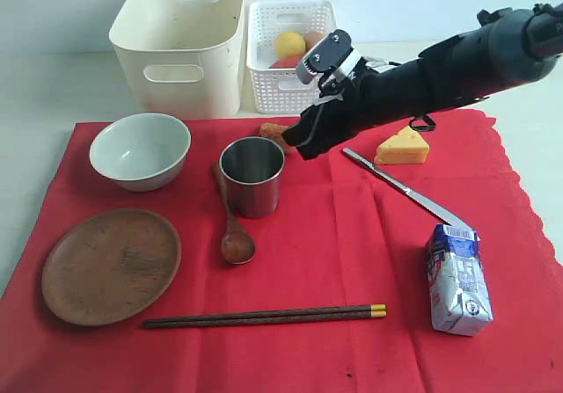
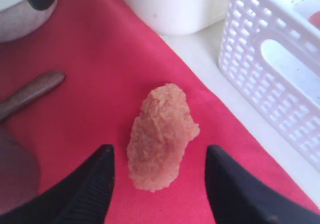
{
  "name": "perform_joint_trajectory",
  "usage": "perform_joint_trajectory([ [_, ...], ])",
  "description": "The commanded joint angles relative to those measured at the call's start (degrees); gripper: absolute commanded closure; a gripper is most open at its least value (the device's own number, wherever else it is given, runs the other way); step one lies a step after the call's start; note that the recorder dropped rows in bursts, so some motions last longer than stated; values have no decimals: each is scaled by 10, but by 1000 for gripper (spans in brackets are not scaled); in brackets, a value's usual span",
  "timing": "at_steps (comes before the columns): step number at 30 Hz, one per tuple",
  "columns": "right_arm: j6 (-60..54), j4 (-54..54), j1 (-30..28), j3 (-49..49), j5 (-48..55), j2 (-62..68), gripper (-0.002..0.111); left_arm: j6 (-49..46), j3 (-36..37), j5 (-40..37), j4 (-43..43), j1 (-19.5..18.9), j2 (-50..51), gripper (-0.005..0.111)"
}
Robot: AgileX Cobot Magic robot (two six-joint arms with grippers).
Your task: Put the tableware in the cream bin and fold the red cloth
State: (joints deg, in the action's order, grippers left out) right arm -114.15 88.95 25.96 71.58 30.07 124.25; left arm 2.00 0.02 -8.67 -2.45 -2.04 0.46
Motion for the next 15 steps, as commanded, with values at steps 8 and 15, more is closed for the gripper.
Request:
perform_joint_trajectory([
  [8,-46,51,43,18,-50,20,41,0,0,2,3,-2,-2,107],
  [15,-37,53,46,49,-81,57,41,0,0,2,3,-2,-2,107],
])
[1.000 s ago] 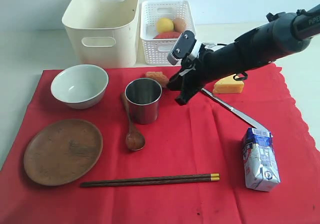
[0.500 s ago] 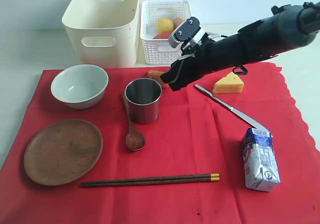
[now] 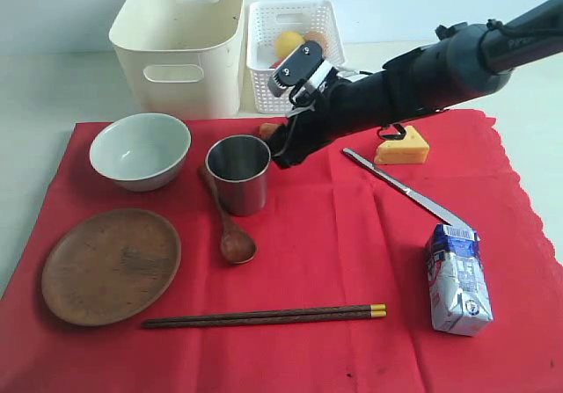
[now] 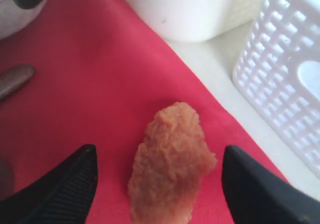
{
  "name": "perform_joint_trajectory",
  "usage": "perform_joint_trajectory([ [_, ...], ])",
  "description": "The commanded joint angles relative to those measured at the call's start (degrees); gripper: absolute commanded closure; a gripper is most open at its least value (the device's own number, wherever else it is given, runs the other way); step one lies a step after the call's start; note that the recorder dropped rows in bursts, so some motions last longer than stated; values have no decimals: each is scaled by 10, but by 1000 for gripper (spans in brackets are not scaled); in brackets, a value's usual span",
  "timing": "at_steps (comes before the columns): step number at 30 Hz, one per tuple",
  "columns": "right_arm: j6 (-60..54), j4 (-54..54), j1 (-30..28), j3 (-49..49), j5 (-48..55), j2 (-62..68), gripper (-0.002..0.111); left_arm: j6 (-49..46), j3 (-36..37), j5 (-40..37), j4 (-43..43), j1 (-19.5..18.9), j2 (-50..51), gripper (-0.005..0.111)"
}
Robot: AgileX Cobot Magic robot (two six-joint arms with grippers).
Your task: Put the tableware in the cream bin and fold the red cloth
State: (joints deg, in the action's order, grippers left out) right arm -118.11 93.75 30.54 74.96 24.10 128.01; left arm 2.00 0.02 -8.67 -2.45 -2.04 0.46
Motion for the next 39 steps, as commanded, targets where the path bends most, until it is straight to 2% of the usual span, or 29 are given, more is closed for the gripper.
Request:
perform_joint_trajectory([
  [1,3,7,1,16,-21,24,41,0,0,2,3,-2,-2,107],
  [7,-3,6,1,20,-14,31,42,0,0,2,3,-2,-2,107],
  [9,-3,6,1,20,-14,31,48,0,0,2,3,-2,-2,107],
  [17,-3,4,1,20,-16,31,86,0,0,2,3,-2,-2,107],
  [25,29,-14,1,20,-18,15,107,0,0,2,3,-2,-2,107],
  [29,99,-66,1,20,-18,-15,108,0,0,2,3,-2,-2,107],
  [35,213,-213,1,20,-18,-58,108,0,0,2,3,-2,-2,107],
  [39,249,-238,1,20,-18,-78,108,0,0,2,3,-2,-2,107],
])
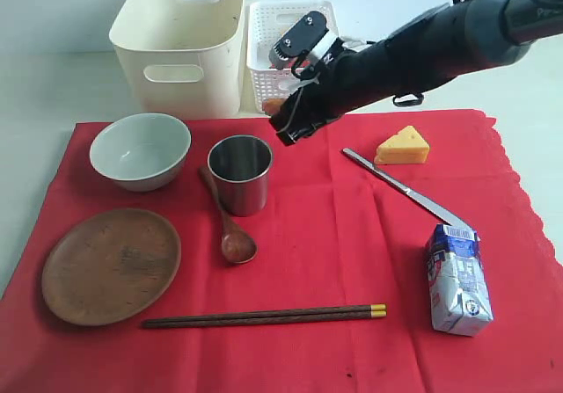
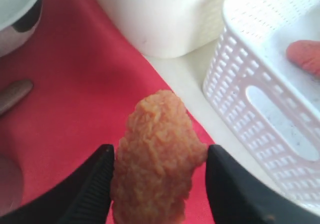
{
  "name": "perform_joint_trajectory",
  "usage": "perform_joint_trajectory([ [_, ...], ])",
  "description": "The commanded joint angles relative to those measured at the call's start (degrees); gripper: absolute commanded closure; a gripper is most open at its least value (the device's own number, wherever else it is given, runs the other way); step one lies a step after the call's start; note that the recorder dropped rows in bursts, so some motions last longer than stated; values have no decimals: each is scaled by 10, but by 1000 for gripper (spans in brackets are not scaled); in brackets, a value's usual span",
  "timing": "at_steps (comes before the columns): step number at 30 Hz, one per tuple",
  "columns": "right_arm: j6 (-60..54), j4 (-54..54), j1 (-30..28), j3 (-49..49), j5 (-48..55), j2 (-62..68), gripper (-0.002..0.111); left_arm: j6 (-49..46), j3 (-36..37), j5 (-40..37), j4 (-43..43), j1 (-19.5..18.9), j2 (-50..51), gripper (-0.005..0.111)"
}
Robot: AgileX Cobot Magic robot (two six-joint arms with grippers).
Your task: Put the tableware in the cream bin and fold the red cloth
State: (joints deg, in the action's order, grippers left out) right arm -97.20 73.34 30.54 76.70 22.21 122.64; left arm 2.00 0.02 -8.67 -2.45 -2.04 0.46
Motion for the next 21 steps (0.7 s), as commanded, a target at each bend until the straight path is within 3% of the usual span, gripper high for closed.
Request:
perform_joint_trajectory([
  [1,43,-33,1,2,1,-27,108,0,0,2,3,-2,-2,107],
  [11,44,-33,1,2,-6,-35,108,0,0,2,3,-2,-2,107],
  [17,113,-30,1,2,-134,-35,108,0,0,2,3,-2,-2,107],
  [21,118,-30,1,9,-142,-35,108,0,0,2,3,-2,-2,107],
])
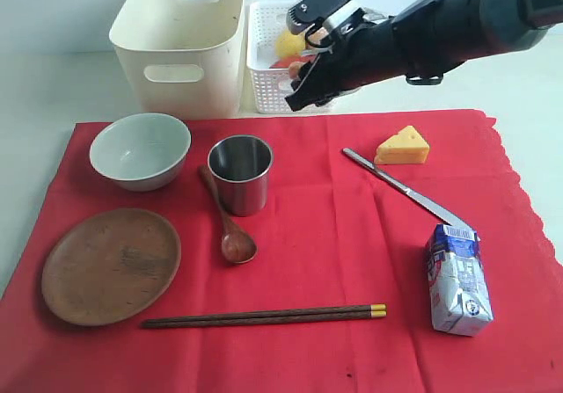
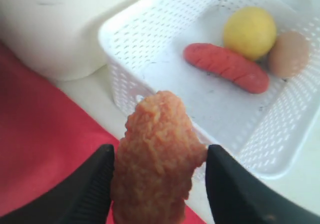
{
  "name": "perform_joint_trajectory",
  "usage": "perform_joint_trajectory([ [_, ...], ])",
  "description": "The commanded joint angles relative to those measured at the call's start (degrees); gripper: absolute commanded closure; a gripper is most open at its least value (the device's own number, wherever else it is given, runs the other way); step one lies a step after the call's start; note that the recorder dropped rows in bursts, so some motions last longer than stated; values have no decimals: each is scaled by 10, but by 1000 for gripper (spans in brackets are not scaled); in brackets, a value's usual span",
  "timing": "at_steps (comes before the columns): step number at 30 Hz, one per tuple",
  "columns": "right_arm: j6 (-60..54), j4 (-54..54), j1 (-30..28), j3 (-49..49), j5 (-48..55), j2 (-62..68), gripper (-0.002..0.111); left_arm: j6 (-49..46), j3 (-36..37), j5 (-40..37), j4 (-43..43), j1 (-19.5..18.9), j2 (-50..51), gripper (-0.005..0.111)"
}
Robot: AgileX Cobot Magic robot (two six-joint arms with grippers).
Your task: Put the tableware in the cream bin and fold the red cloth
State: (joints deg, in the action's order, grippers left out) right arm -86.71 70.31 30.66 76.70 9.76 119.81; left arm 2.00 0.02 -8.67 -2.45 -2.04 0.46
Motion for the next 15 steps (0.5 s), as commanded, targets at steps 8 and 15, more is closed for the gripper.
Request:
perform_joint_trajectory([
  [8,12,0,-1,47,-9,-4,108,0,0,2,3,-2,-2,107],
  [15,8,0,-1,109,-42,39,108,0,0,2,3,-2,-2,107],
])
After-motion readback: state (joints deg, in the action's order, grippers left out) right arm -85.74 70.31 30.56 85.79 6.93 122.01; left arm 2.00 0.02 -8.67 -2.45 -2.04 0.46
